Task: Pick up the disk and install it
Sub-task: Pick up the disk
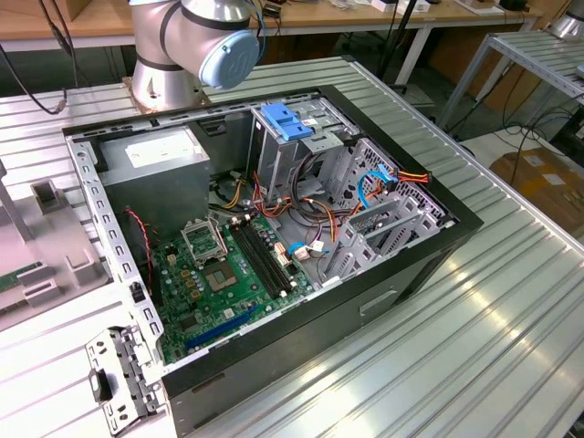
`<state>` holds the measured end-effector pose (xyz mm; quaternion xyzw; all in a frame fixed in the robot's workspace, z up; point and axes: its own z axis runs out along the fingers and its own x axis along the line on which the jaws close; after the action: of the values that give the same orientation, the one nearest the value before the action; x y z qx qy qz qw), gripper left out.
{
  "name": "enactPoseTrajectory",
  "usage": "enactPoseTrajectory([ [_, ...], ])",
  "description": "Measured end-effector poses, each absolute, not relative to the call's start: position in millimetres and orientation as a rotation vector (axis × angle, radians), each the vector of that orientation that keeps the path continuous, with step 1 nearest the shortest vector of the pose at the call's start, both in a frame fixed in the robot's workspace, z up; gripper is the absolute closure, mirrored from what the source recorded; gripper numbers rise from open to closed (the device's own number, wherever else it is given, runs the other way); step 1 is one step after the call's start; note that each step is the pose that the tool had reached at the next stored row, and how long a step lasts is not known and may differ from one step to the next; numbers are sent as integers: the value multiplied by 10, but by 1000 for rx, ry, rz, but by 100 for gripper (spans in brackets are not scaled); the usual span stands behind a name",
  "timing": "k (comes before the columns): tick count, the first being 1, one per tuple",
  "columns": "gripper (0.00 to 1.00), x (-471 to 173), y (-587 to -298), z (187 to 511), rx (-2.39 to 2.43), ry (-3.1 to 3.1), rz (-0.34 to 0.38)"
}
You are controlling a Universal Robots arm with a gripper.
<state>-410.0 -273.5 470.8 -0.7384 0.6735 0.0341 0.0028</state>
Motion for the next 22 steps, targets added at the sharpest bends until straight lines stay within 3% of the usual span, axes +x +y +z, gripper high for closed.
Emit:
enactPoseTrajectory([
  [22, 64, -3892, -2857, 4705, -2316, 2112, 106],
])
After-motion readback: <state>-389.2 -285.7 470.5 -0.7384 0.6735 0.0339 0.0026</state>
